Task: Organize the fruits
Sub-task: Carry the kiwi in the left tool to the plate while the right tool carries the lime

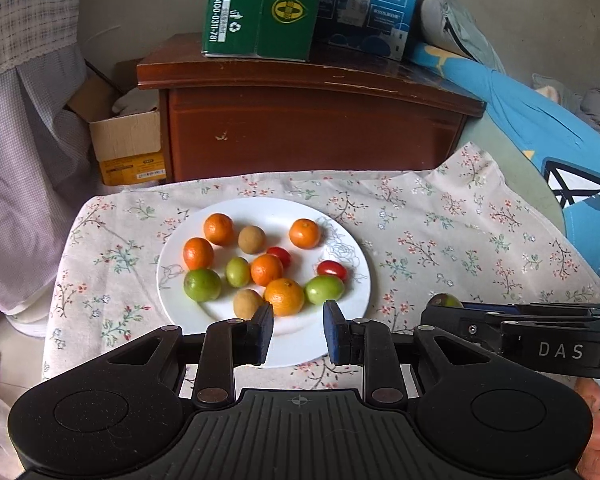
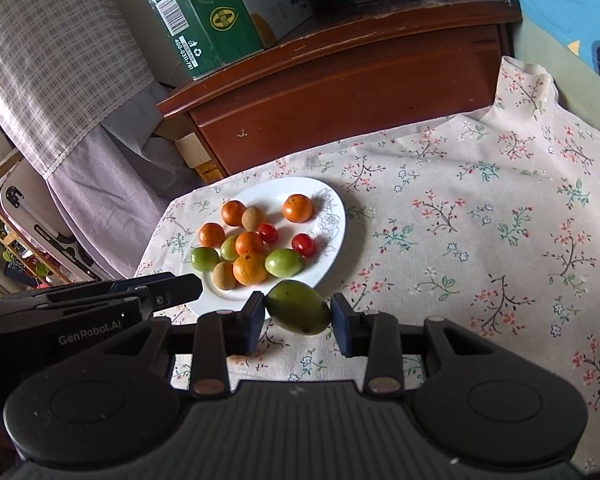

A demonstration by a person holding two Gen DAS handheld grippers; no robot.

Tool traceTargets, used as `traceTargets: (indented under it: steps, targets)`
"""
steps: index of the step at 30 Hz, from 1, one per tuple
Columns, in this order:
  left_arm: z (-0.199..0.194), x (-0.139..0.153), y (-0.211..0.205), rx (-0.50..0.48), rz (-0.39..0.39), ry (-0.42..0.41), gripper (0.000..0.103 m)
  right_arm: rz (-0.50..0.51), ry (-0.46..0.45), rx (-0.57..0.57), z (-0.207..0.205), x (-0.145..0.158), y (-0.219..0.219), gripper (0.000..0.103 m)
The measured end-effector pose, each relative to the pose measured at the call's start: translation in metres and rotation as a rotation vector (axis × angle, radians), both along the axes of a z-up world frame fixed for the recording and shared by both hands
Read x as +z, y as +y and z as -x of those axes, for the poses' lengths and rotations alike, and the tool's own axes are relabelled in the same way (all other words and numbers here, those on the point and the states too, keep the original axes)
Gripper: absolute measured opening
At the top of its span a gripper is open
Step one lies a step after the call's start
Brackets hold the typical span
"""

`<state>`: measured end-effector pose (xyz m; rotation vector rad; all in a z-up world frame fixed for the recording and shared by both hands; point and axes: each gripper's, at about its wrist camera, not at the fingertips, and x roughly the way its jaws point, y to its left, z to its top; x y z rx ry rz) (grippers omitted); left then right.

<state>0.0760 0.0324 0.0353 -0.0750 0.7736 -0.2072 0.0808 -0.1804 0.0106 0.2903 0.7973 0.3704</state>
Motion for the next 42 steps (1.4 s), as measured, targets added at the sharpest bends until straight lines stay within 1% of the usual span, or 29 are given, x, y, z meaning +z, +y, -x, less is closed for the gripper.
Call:
traceTargets:
  steps: [4,7,8,10,11,12,13,15,17,20,23,28,29,31,32,33,34,38,42]
  targets:
    - [-0.012,-0.008,0.016,0.059,0.044,0.049,0.025,-0.008,-0.013,-0.005,-0.012,0.000,0.007,0.036]
    - [-0.012,-0.012,0.021,0.067,0.038,0.083,0.024,-0.019,0.012,0.001,-0.015,-0.003,0.008,0.036]
    - [-0.007,-0.015,0.022,0.049,0.048,0.117,0.024,-0.024,0.035,0.007,-0.014,-0.007,0.008,0.036]
    - [0.010,-0.020,0.022,0.013,0.115,0.172,0.024,-0.014,0.053,0.012,-0.013,-0.013,0.009,0.036]
    - [0.020,-0.023,0.018,-0.025,0.137,0.185,0.024,0.002,0.062,0.006,-0.014,-0.016,0.009,0.036]
    - [0.029,-0.025,0.010,-0.077,0.139,0.197,0.024,0.009,0.066,-0.009,-0.015,-0.017,0.009,0.036]
    - [0.037,-0.025,0.003,-0.127,0.134,0.202,0.027,0.008,0.067,-0.025,-0.016,-0.017,0.008,0.036]
    - [0.058,-0.023,-0.011,-0.217,0.105,0.186,0.027,-0.003,0.062,-0.036,-0.018,-0.015,0.007,0.036]
    - [0.078,-0.019,-0.019,-0.278,0.058,0.155,0.027,-0.006,0.054,-0.027,-0.016,-0.013,0.008,0.036]
    - [0.100,-0.023,-0.026,-0.359,-0.002,0.166,0.028,-0.004,0.056,-0.002,-0.016,-0.012,0.009,0.036]
    - [0.121,-0.026,-0.028,-0.403,-0.035,0.168,0.028,-0.008,0.079,0.018,-0.014,-0.016,0.008,0.036]
    - [0.154,-0.030,-0.029,-0.506,-0.091,0.201,0.028,0.032,0.100,0.072,0.001,-0.026,0.008,0.036]
    - [0.159,-0.032,-0.030,-0.517,-0.108,0.205,0.028,0.042,0.102,0.087,0.005,-0.028,0.007,0.036]
    - [0.168,-0.037,-0.033,-0.518,-0.172,0.190,0.028,0.064,0.098,0.111,0.012,-0.031,0.005,0.036]
    - [0.170,-0.039,-0.034,-0.516,-0.194,0.176,0.031,0.074,0.096,0.121,0.016,-0.032,0.004,0.036]
    - [0.172,-0.040,-0.035,-0.518,-0.197,0.168,0.033,0.081,0.095,0.129,0.019,-0.033,0.003,0.036]
    - [0.172,-0.041,-0.035,-0.517,-0.197,0.164,0.034,0.086,0.096,0.132,0.021,-0.033,0.002,0.036]
    - [0.171,-0.044,-0.039,-0.535,-0.207,0.158,0.034,0.122,0.099,0.143,0.028,-0.037,-0.001,0.036]
    - [0.171,-0.045,-0.040,-0.538,-0.206,0.161,0.034,0.128,0.103,0.147,0.028,-0.038,0.000,0.036]
